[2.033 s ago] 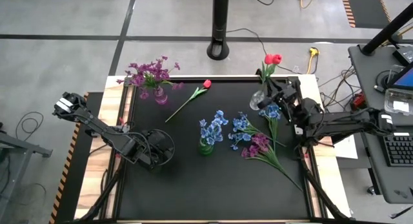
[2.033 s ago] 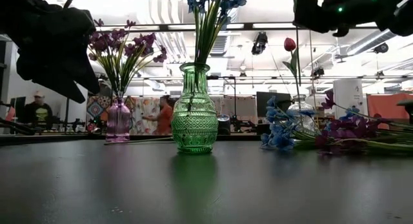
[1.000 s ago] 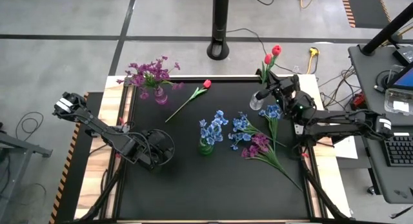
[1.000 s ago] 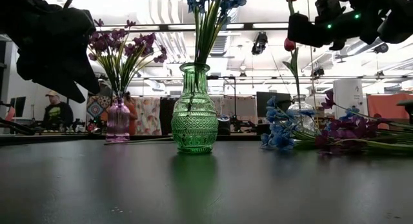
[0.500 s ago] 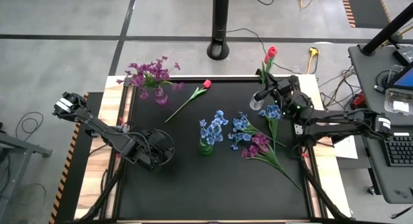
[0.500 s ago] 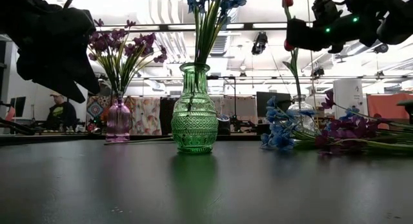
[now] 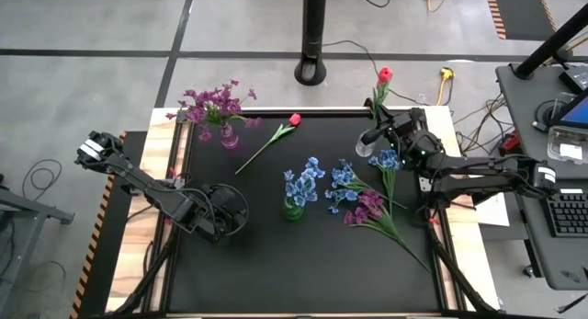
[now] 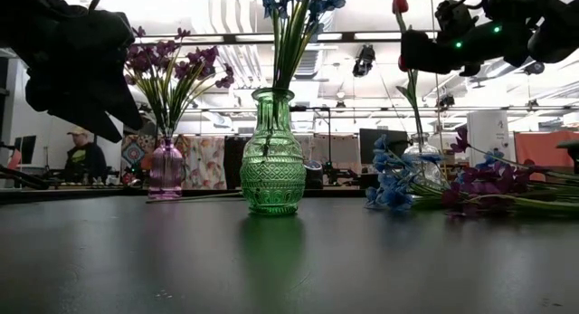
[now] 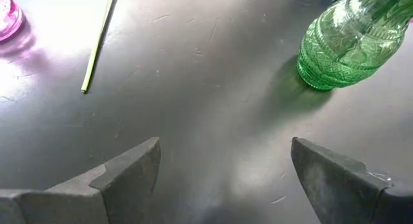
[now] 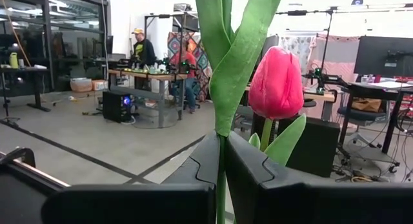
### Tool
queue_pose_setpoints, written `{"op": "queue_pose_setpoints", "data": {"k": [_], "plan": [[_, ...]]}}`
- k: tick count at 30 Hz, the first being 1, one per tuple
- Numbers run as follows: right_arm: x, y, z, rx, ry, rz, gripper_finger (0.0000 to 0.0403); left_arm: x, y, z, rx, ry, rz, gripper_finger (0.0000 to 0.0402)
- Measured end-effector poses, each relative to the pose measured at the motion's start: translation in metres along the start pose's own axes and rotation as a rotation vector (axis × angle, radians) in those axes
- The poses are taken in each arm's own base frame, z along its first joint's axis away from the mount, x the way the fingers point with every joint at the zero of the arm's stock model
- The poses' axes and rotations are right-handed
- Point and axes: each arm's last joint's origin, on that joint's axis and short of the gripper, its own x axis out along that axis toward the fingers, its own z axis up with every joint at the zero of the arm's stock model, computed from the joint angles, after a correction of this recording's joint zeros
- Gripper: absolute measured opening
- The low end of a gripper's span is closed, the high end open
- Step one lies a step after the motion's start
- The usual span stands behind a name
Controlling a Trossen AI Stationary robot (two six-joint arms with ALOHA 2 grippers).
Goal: Sort flowers into vase by color
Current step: Put the bottom red flower into the transparent crystal vase
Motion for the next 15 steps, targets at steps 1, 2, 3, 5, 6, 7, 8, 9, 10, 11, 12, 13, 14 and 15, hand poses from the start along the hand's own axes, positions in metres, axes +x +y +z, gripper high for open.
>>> {"op": "queue_pose_setpoints", "data": {"k": [1, 2, 3, 5, 6, 7, 8, 9, 10, 11, 12, 13, 14, 15], "plan": [[0.0, 0.0, 0.0, 0.0, 0.0, 0.0, 0.0013, 0.0, 0.0, 0.0, 0.0, 0.0, 0.0, 0.033], [0.0, 0.0, 0.0, 0.0, 0.0, 0.0, 0.0013, 0.0, 0.0, 0.0, 0.0, 0.0, 0.0, 0.033], [0.0, 0.0, 0.0, 0.0, 0.0, 0.0, 0.0013, 0.0, 0.0, 0.0, 0.0, 0.0, 0.0, 0.033], [0.0, 0.0, 0.0, 0.0, 0.0, 0.0, 0.0013, 0.0, 0.0, 0.0, 0.0, 0.0, 0.0, 0.033], [0.0, 0.0, 0.0, 0.0, 0.0, 0.0, 0.0013, 0.0, 0.0, 0.0, 0.0, 0.0, 0.0, 0.033], [0.0, 0.0, 0.0, 0.0, 0.0, 0.0, 0.0013, 0.0, 0.0, 0.0, 0.0, 0.0, 0.0, 0.033], [-0.0001, 0.0001, 0.0, 0.0, 0.0, 0.001, 0.0013, 0.0, 0.0, 0.0, 0.0, 0.0, 0.0, 0.033], [-0.0001, 0.0001, 0.0, -0.001, 0.0, 0.001, 0.0013, 0.0, 0.0, 0.0, 0.0, 0.0, 0.0, 0.033], [-0.0001, 0.0001, 0.0, -0.004, 0.0, 0.001, 0.0013, 0.0, 0.0, 0.0, 0.0, 0.0, 0.0, 0.033], [-0.0001, 0.0001, 0.0, -0.006, 0.0, 0.001, 0.0013, 0.0, 0.0, 0.0, 0.0, 0.0, 0.0, 0.033], [-0.0001, 0.0002, -0.0002, -0.007, 0.002, 0.001, 0.0013, 0.0, 0.0, 0.0, 0.0, 0.0, 0.0, 0.033], [-0.0001, 0.0002, -0.0005, -0.009, 0.004, 0.002, 0.0013, 0.0, 0.0, 0.0, 0.0, 0.0, 0.0, 0.033], [-0.0001, 0.0003, -0.0009, -0.012, 0.008, 0.003, 0.0013, 0.0, 0.0, 0.0, 0.0, 0.0, 0.0, 0.033], [-0.0001, 0.0005, -0.0015, -0.016, 0.013, 0.004, 0.0013, 0.0, 0.0, 0.0, 0.0, 0.0, 0.0, 0.033]]}}
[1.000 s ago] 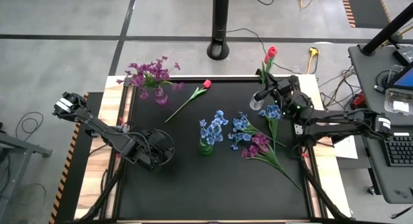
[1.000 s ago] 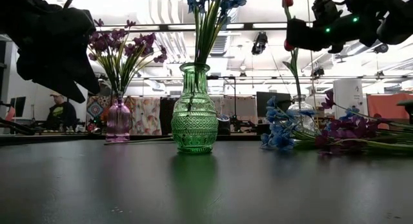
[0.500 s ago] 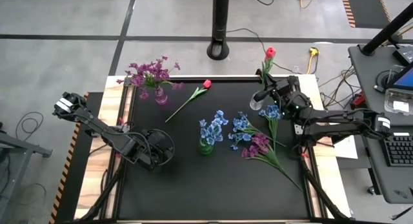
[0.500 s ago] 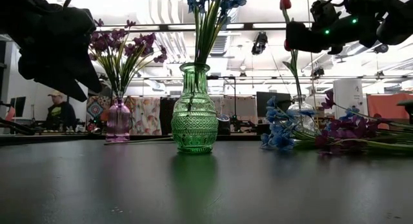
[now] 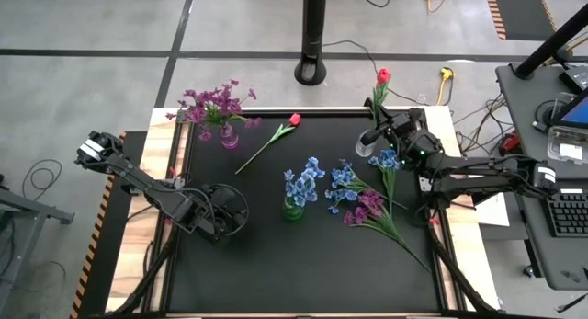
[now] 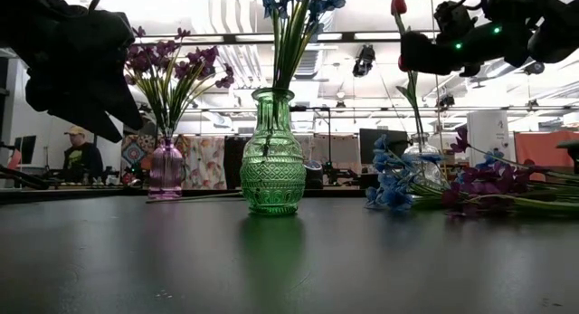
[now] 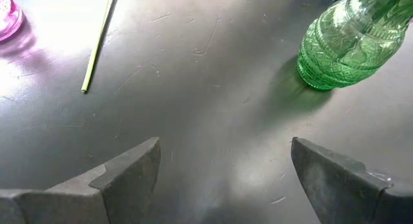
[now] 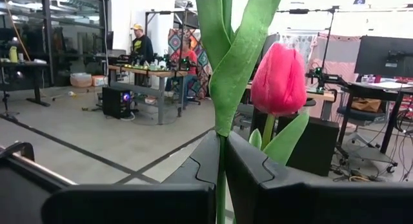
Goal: Sort flowers into vase by color
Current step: Put the bottom red flower into the transparent crystal vase, then put the right blue flower into the green crystal vase
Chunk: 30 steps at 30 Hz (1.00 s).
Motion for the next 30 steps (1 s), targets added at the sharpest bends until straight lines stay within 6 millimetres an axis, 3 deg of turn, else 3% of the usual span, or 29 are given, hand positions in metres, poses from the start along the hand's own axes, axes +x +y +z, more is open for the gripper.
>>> {"op": "queue_pose_setpoints", "data": {"k": [10, 19, 30], "plan": [[0.0, 0.001, -0.003, 0.013, 0.026, 0.008, 0.0027, 0.0, 0.0, 0.0, 0.0, 0.0, 0.0, 0.033], [-0.003, 0.003, -0.004, 0.027, 0.044, 0.025, 0.0127, 0.0, 0.0, 0.0, 0.0, 0.0, 0.0, 0.033], [-0.024, 0.008, -0.005, -0.017, 0.152, 0.048, 0.0222, 0.0, 0.0, 0.0, 0.0, 0.0, 0.0, 0.033]]}}
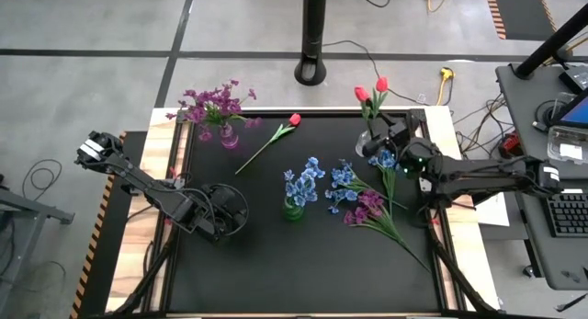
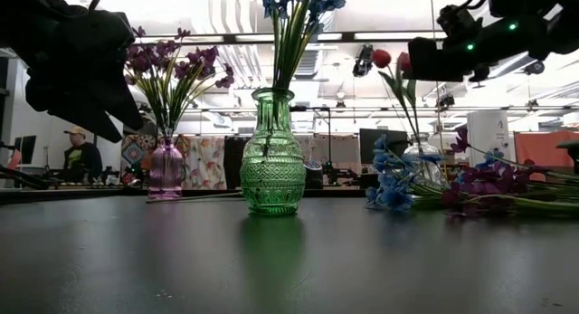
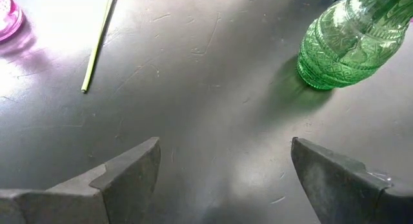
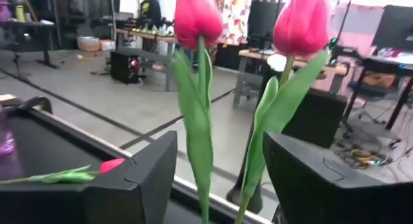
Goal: Sort flowers into vase by color
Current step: Put the right blue flower into the green crystal vase
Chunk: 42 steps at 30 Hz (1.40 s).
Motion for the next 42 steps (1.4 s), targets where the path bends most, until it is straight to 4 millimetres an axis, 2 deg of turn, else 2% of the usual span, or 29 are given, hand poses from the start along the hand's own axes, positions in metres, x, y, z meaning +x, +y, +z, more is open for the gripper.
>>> {"op": "queue_pose_setpoints", "data": {"k": [8, 14, 27, 31, 37, 42], "plan": [[-0.018, 0.003, -0.008, 0.098, 0.119, 0.09, 0.0248, 0.0, 0.0, 0.0, -0.001, 0.0, -0.001, 0.033], [-0.029, 0.014, -0.002, 0.187, 0.262, 0.264, 0.0249, 0.0, 0.0, 0.0, -0.001, 0.0, 0.0, 0.033], [-0.047, 0.049, -0.006, 0.23, 0.699, 0.511, 0.0222, 0.0, -0.001, 0.0, -0.007, -0.002, -0.008, 0.033], [-0.051, 0.058, -0.004, 0.209, 0.856, 0.466, 0.0215, 0.0, -0.001, 0.0, -0.008, -0.002, -0.008, 0.033], [-0.055, 0.051, 0.007, 0.052, 1.118, 0.201, 0.021, 0.0, -0.002, 0.0, -0.012, -0.003, -0.013, 0.033], [-0.056, 0.048, 0.004, -0.027, 1.204, 0.069, 0.021, 0.0, -0.002, 0.001, -0.015, -0.004, -0.017, 0.033]]}}
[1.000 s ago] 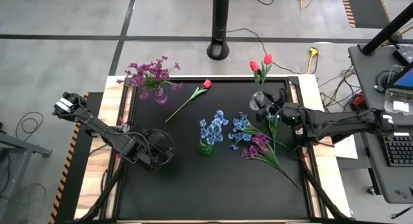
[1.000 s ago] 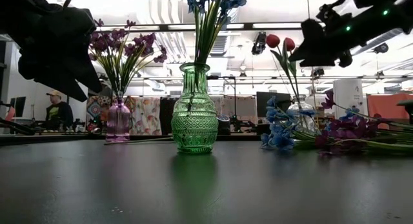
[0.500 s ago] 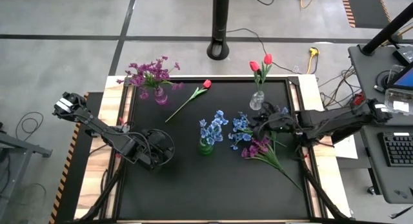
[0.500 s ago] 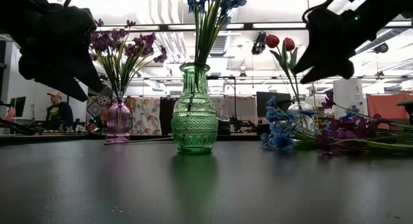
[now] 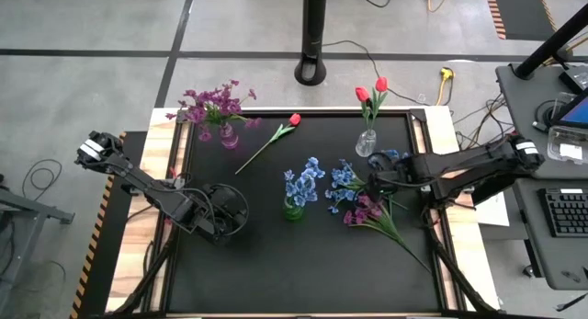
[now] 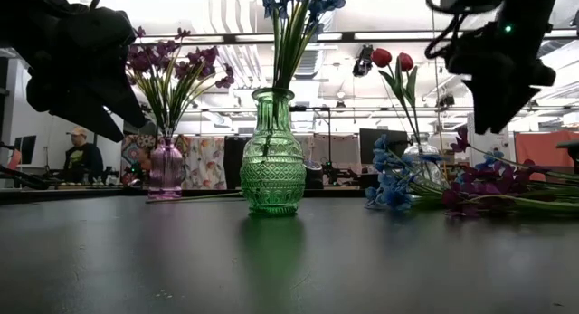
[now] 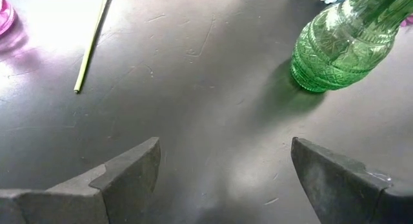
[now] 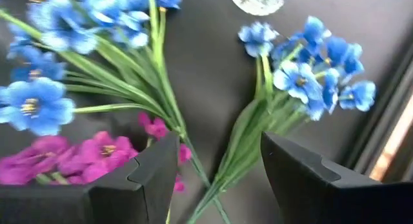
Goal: Sort flowers into vase by color
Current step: Put the right blue flower into the green crystal vase
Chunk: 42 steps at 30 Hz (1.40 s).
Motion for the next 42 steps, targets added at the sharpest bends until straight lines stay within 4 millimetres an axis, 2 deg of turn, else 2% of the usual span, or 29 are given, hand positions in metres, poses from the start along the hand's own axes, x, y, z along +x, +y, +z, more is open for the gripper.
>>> {"op": "queue_pose_setpoints", "data": {"k": [8, 16, 24, 32, 37, 42], "plan": [[0.025, -0.004, -0.014, 0.11, 0.08, -0.114, 0.0213, 0.0, 0.0, 0.0, -0.002, -0.001, -0.002, 0.033], [0.045, -0.013, -0.028, 0.261, 0.089, -0.185, 0.025, 0.0, 0.0, 0.0, -0.001, 0.0, -0.001, 0.033], [0.065, -0.012, -0.03, 0.347, 0.004, -0.134, 0.0268, 0.0, 0.0, 0.001, 0.02, -0.034, 0.009, 0.033], [0.095, -0.025, -0.042, 0.404, -0.004, -0.125, 0.0251, 0.0, 0.0, 0.001, 0.032, -0.042, 0.011, 0.033], [0.1, -0.026, -0.044, 0.41, -0.018, -0.11, 0.0226, 0.0, 0.0, 0.001, 0.039, -0.052, 0.014, 0.033], [0.1, -0.025, -0.044, 0.415, -0.021, -0.096, 0.0177, 0.0, 0.0, 0.001, 0.042, -0.053, 0.013, 0.033]]}}
